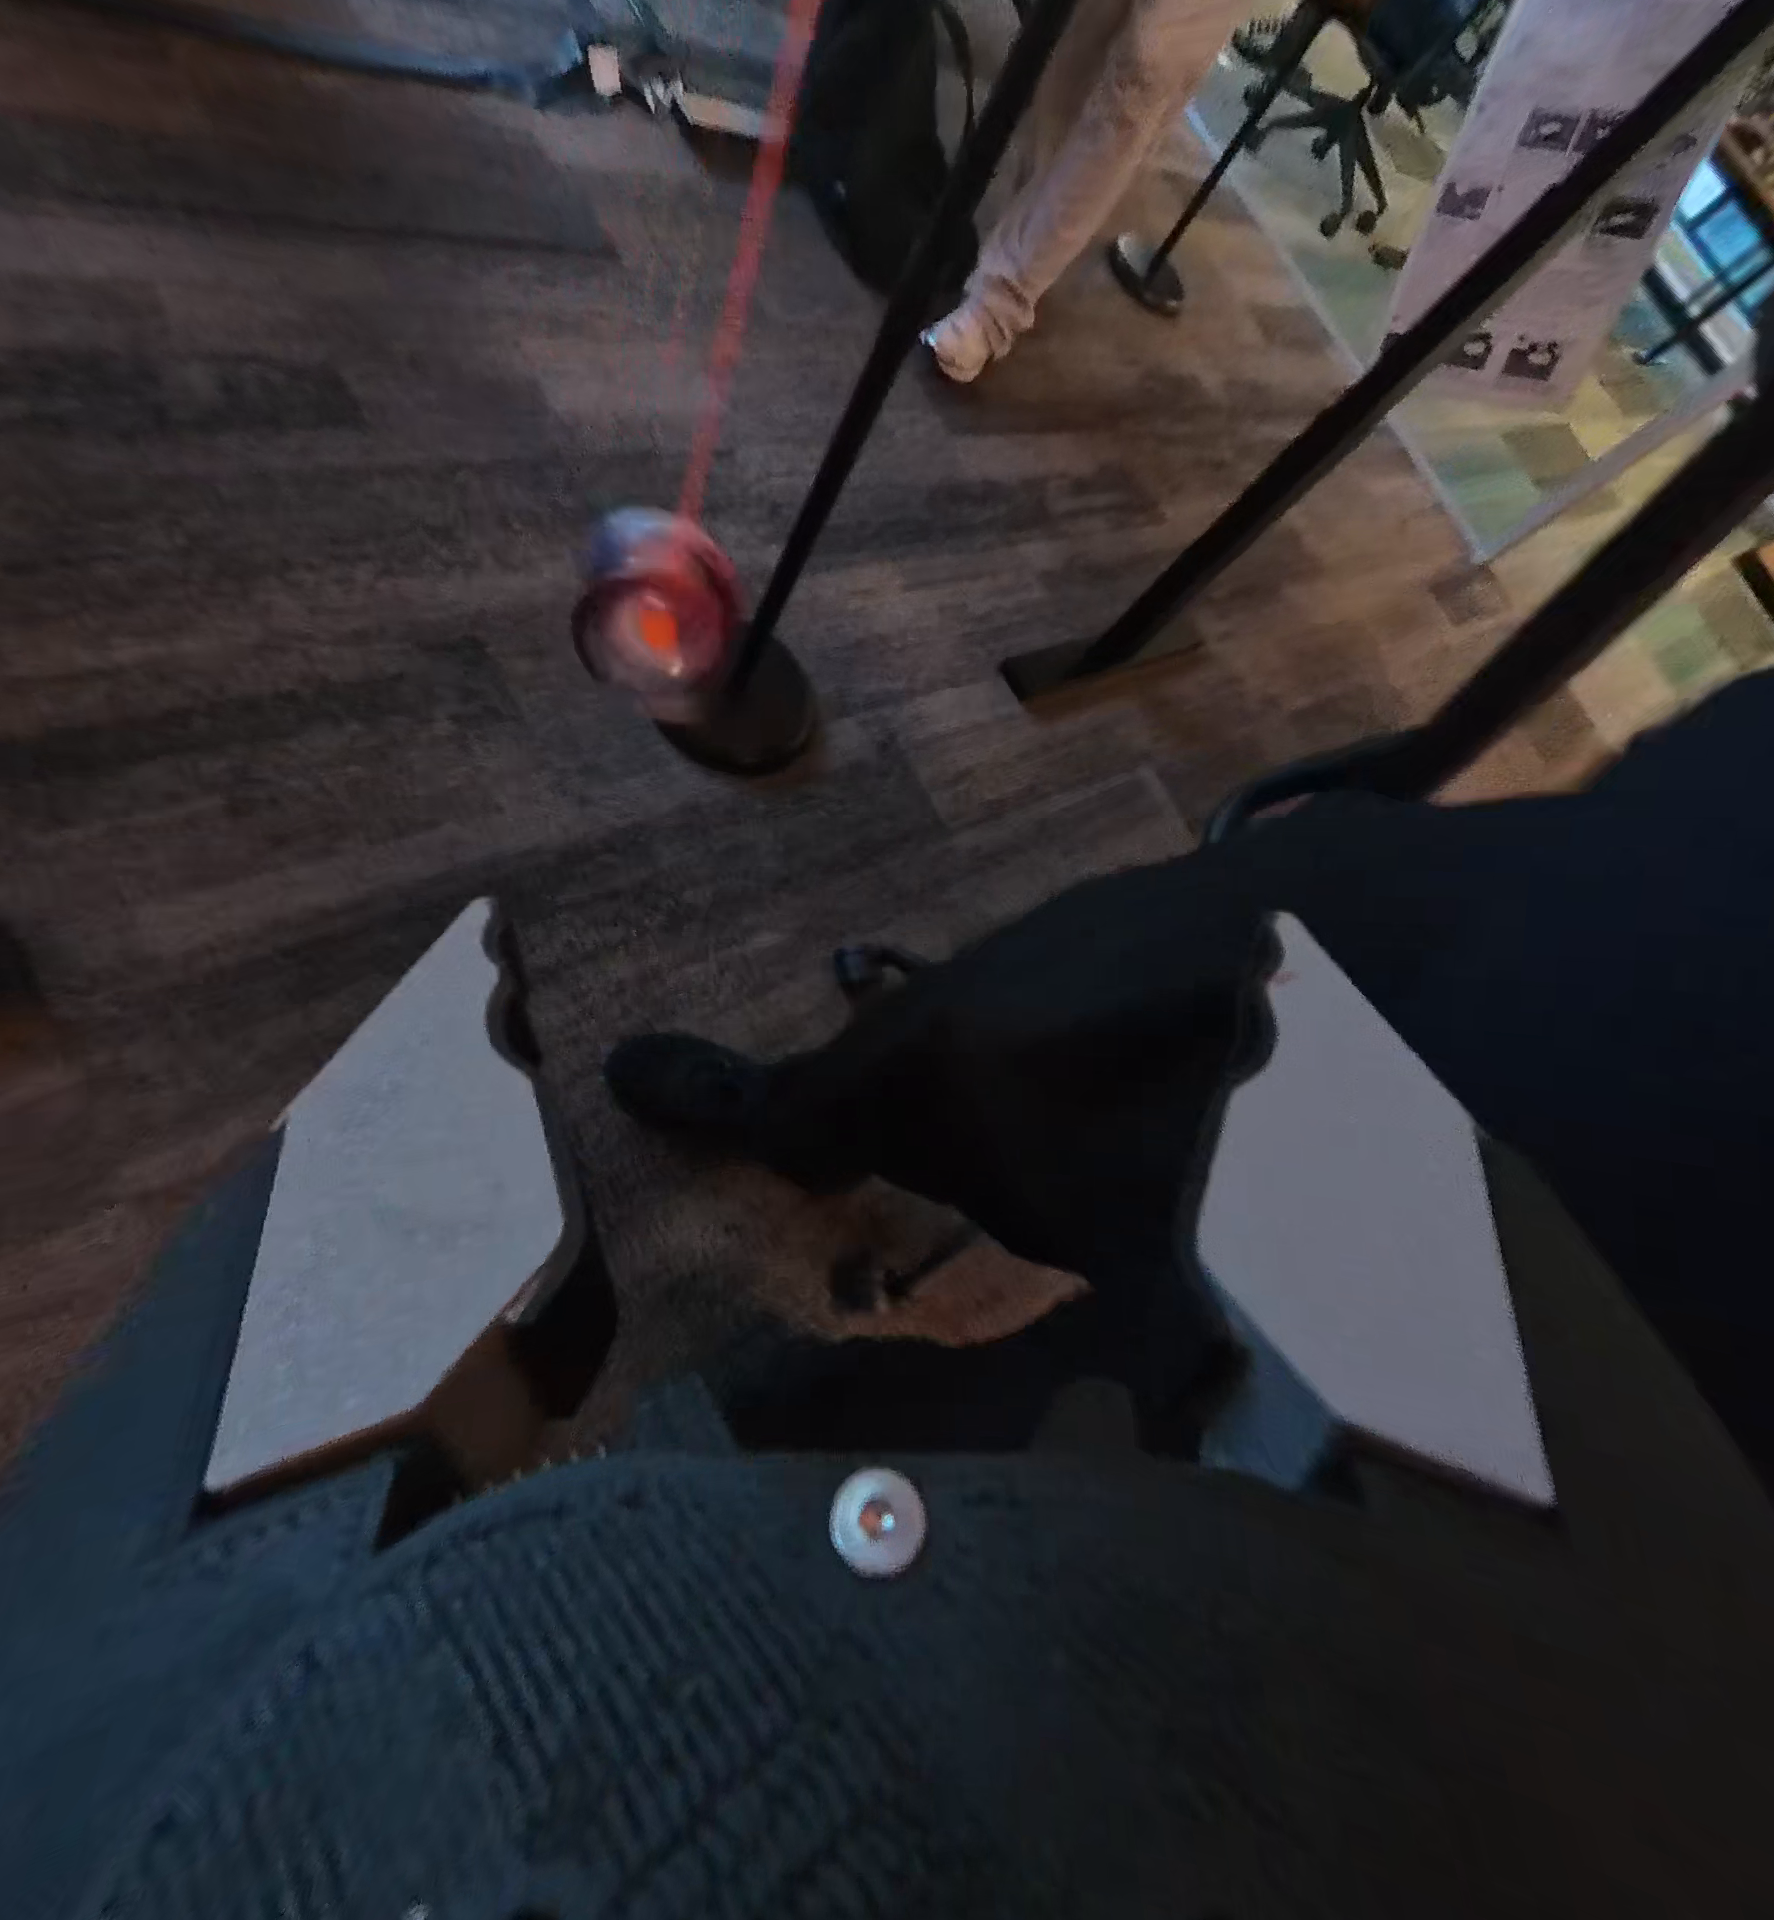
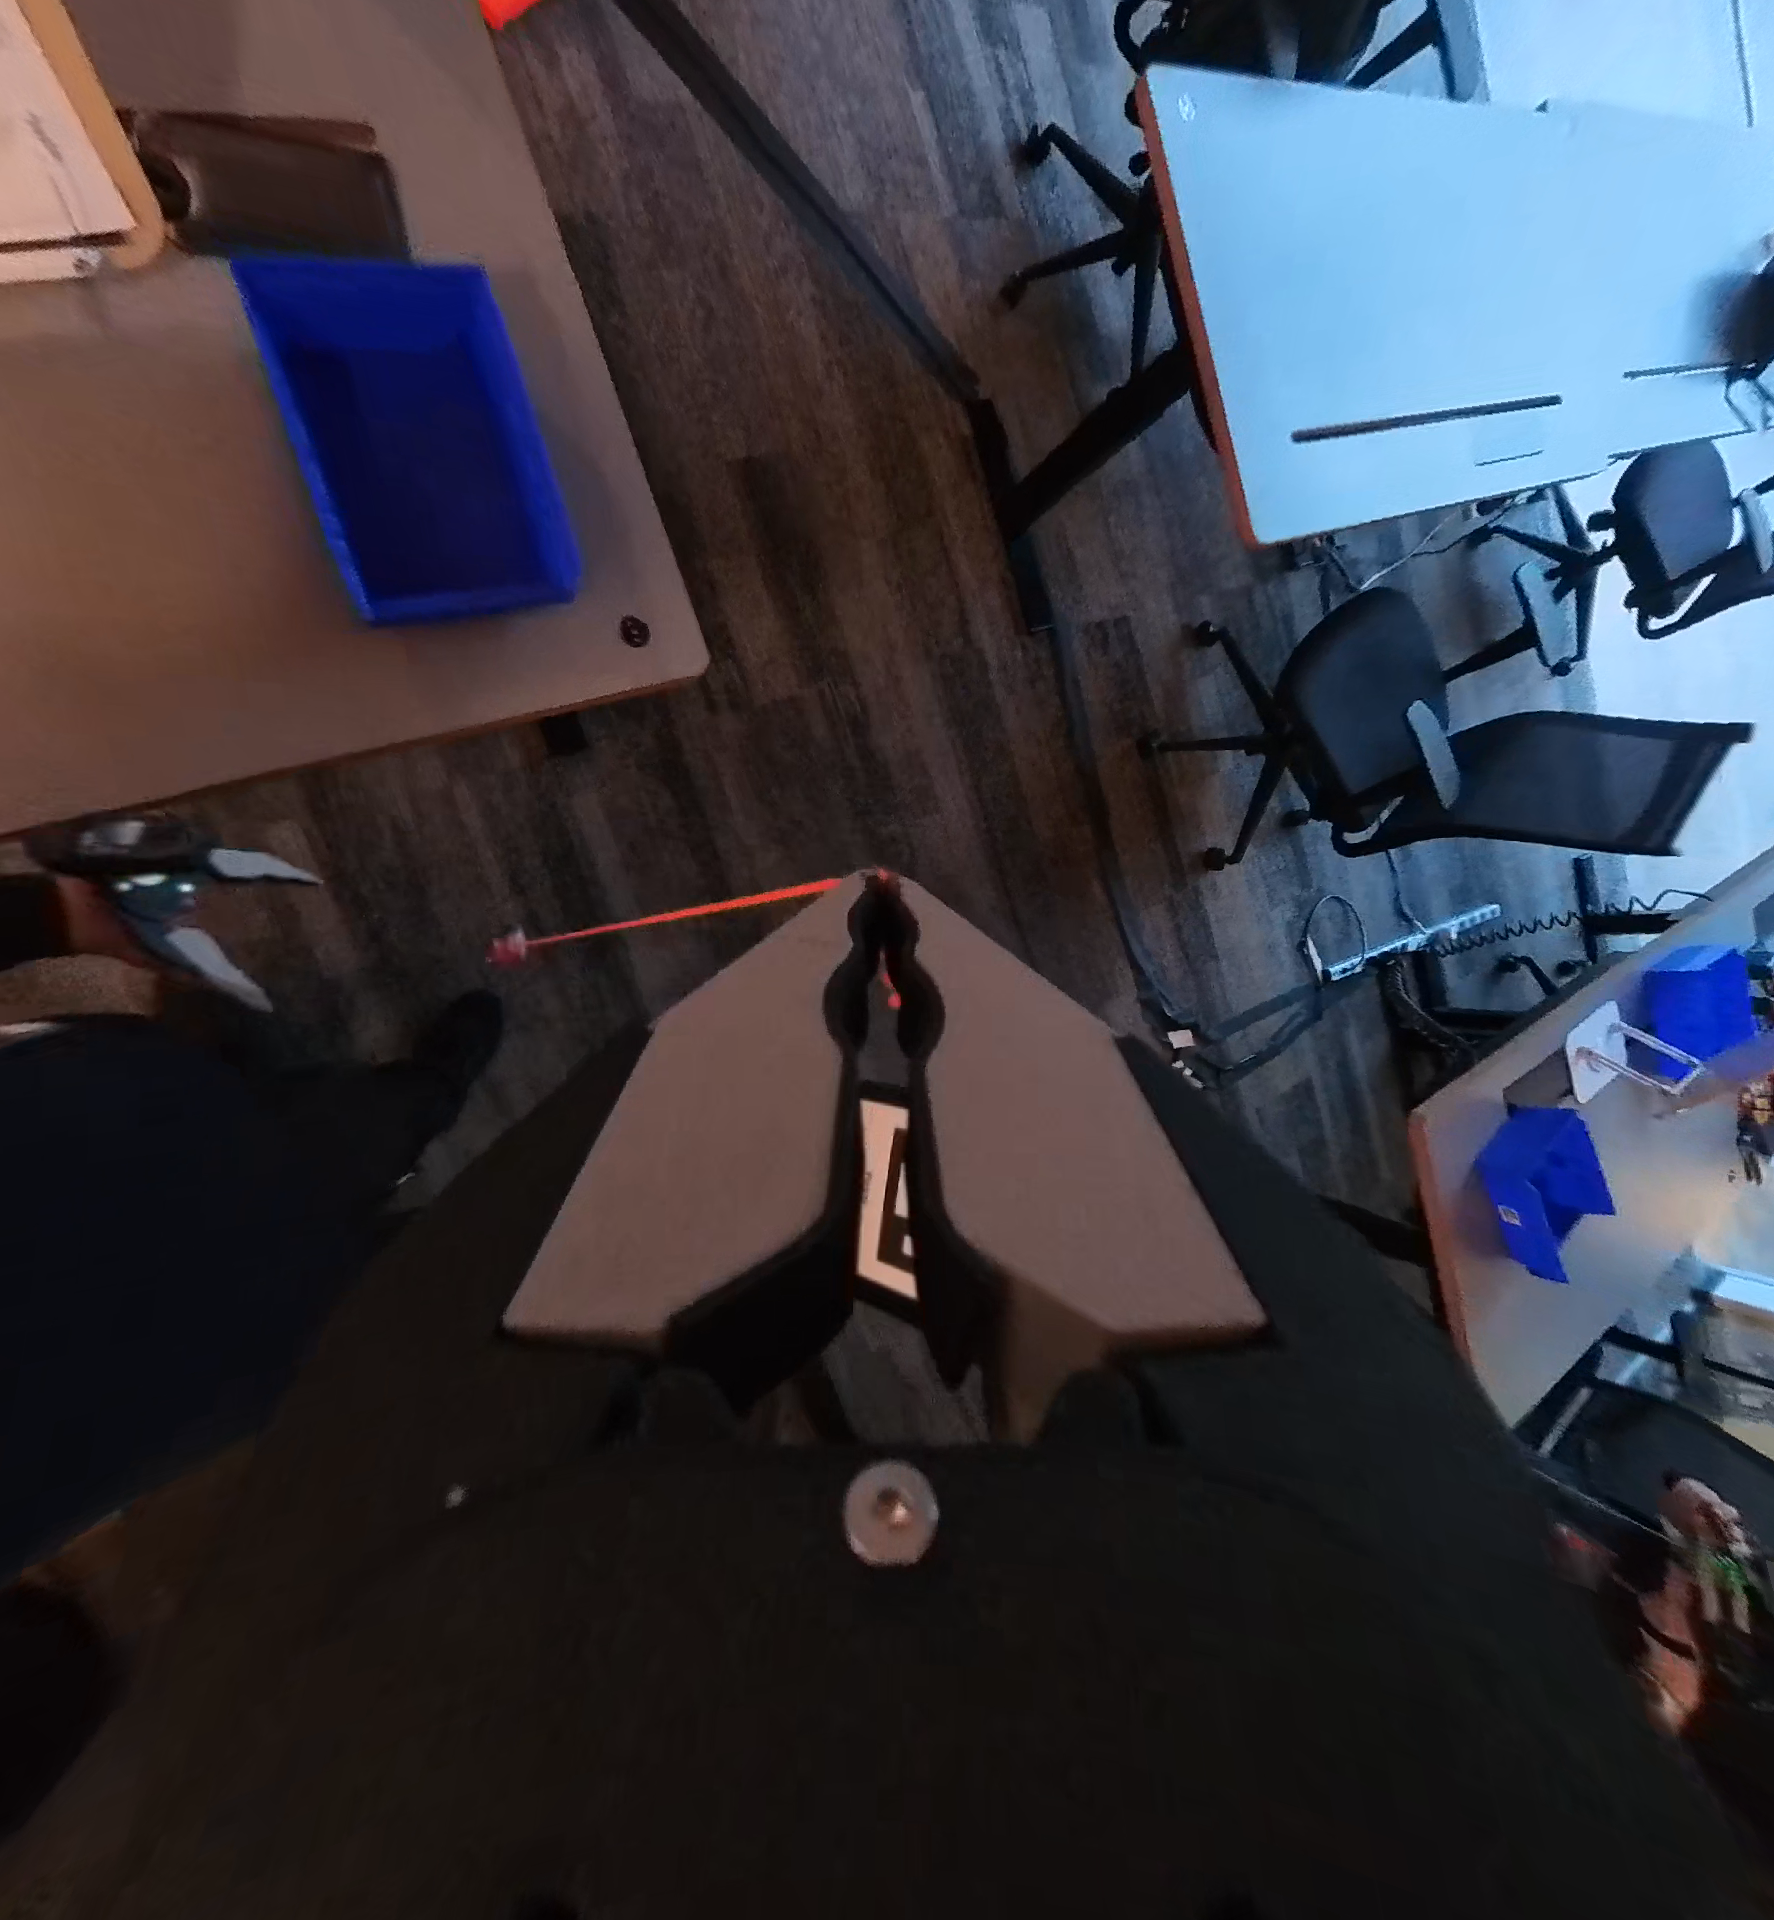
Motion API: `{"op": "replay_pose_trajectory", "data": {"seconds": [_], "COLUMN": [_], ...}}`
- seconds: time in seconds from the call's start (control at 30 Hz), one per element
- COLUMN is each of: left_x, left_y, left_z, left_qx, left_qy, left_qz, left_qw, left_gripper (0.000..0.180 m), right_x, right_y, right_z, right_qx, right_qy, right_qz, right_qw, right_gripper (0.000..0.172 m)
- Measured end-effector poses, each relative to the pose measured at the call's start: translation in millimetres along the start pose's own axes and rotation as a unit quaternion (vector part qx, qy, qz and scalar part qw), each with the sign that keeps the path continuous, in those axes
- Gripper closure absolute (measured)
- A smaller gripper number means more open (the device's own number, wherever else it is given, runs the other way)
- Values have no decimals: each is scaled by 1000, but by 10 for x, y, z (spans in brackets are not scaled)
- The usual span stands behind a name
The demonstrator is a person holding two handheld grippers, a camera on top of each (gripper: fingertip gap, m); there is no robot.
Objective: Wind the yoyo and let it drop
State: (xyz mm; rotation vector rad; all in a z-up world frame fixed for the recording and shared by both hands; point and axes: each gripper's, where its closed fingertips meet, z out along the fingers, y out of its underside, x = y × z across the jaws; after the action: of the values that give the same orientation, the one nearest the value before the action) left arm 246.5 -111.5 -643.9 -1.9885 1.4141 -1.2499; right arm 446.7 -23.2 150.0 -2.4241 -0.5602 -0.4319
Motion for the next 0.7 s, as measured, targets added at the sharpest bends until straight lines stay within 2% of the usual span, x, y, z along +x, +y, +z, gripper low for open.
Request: {"op": "replay_pose_trajectory", "data": {"seconds": [0.1, 0.13, 0.17, 0.2, 0.3, 0.37, 0.53, 0.7], "left_x": [-153, -149, -32, -86, 117, 193, 275, 336], "left_y": [-232, -295, -211, -116, -166, -181, -226, -405], "left_z": [455, 618, 786, 959, 1058, 975, 722, 349], "left_qx": [9, 2, -47, -85, -83, -82, -81, -47], "left_qy": [-8, 14, 67, 48, 83, 102, 139, 153], "left_qz": [13, 13, 23, 33, 66, 67, 54, 20], "left_qw": [1000, 1000, 996, 995, 991, 989, 985, 987], "left_gripper": [42, 72, 180, 180, 180, 180, 180, 180], "right_x": [-251, -338, -418, -496, -537, -413, -97, 279], "right_y": [-177, -225, -282, -321, -278, -220, -148, 173], "right_z": [-548, -706, -856, -983, -1152, -1184, -1179, -930], "right_qx": [-4, -1, 8, 12, -11, -25, -6, 2], "right_qy": [7, 10, 12, 8, 28, 60, 85, 83], "right_qz": [-22, -27, -29, -27, -22, -11, 11, 52], "right_qw": [1000, 1000, 999, 1000, 999, 998, 996, 995], "right_gripper": [172, 172, 172, 172, 172, 172, 172, 172]}}
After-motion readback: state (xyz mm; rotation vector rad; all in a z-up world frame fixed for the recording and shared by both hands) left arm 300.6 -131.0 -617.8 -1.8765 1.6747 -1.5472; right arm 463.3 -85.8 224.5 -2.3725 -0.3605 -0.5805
